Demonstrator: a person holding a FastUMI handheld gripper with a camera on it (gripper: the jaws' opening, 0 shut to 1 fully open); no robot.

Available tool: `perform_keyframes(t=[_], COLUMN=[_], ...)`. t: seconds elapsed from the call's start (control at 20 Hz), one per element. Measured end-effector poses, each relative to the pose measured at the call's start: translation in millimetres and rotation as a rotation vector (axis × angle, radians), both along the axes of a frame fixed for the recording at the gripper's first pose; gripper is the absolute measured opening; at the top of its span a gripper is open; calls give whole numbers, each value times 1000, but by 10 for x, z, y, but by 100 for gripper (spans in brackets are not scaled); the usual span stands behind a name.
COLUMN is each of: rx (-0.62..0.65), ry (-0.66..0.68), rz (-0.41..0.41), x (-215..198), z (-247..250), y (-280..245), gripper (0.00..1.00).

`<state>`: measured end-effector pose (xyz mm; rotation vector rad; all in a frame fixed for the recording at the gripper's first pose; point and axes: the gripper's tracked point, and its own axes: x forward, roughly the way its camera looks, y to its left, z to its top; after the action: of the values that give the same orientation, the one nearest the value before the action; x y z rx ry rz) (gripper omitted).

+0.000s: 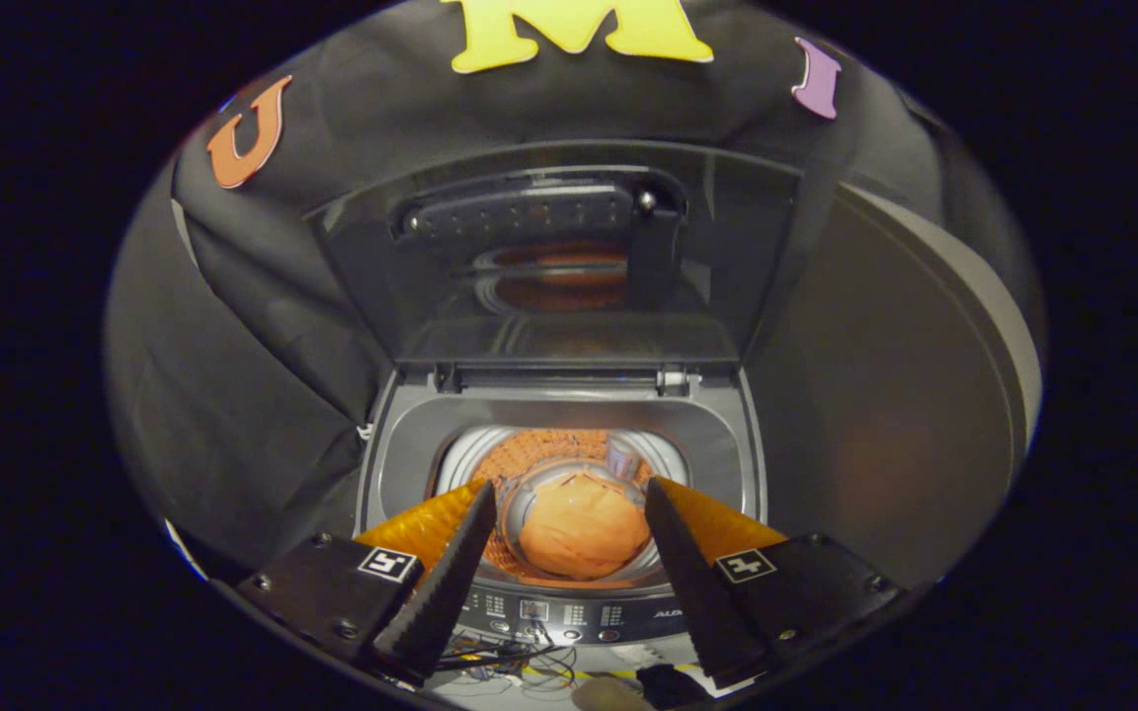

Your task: Put the clothes into the washing machine and then close the washing machine lid.

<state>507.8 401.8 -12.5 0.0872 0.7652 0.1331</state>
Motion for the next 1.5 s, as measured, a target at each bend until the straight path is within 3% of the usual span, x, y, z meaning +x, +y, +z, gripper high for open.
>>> perform_keyframes(t=[0.5, 0.85, 1.2, 1.5], rx=[85, 99, 59, 17], ry=[-171, -266, -314, -287], rz=[27, -20, -65, -57], x=[188, 644, 1171, 1463], z=[1120, 1777, 2068, 1925], y=[177, 204, 176, 358], gripper=[95, 95, 95, 95])
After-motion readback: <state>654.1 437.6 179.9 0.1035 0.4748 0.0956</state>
